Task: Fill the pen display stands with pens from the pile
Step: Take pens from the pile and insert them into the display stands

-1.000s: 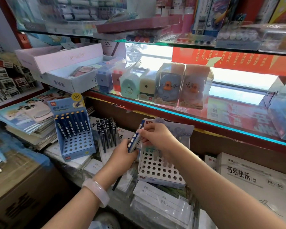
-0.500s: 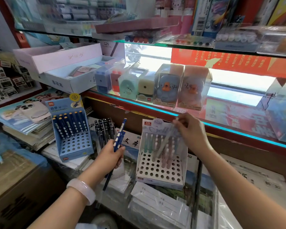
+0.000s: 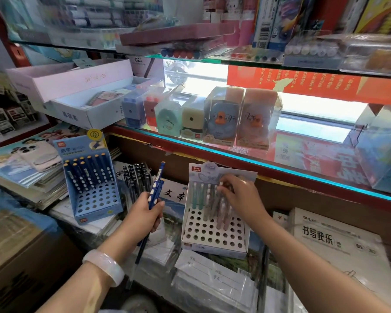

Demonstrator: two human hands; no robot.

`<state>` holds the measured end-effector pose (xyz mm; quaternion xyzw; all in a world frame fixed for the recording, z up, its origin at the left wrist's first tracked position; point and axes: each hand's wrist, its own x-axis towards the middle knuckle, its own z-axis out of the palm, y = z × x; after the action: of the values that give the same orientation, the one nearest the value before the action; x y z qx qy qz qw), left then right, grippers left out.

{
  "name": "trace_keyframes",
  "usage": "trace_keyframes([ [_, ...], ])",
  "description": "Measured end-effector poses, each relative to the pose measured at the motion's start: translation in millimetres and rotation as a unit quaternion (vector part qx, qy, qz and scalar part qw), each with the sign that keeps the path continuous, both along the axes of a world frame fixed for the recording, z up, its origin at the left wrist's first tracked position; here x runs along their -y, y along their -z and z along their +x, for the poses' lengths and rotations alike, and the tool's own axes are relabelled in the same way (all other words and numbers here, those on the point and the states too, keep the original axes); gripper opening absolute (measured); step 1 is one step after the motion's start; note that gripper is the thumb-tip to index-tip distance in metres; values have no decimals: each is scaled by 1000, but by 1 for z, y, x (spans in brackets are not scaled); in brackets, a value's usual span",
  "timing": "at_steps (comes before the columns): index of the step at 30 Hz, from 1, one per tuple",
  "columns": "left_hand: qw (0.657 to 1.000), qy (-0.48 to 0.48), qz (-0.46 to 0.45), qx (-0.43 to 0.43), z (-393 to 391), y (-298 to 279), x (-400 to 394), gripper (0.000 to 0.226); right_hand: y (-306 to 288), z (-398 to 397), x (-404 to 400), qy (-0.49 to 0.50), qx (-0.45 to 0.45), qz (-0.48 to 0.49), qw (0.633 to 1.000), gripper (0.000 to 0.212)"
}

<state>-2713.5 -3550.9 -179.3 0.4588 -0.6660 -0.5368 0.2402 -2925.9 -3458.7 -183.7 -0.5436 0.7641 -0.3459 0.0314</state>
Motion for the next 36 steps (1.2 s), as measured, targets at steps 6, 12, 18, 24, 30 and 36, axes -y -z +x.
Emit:
trace_keyframes([
  [6, 1000, 0, -1, 2, 0, 0, -1, 7, 1, -1, 0, 4, 10, -9, 1000, 18],
  [12, 1000, 3, -5, 10, 0, 0, -1, 6, 6, -1, -1, -2, -18, 19, 1000, 15],
  [18, 1000, 5, -5, 8, 1, -1, -1, 8, 16, 7, 3, 43, 9, -15, 999, 21],
  [24, 1000, 8, -5, 10, 1, 0, -2, 8, 15, 15, 6, 101, 35, 36, 994, 18],
  [30, 1000, 9, -1, 5, 2, 0, -3, 8, 27, 25, 3, 134, 60, -12, 989, 13],
  [36, 1000, 9, 3, 2, 5, -1, -6, 9, 44, 37, -2, 164, -88, -27, 982, 27],
])
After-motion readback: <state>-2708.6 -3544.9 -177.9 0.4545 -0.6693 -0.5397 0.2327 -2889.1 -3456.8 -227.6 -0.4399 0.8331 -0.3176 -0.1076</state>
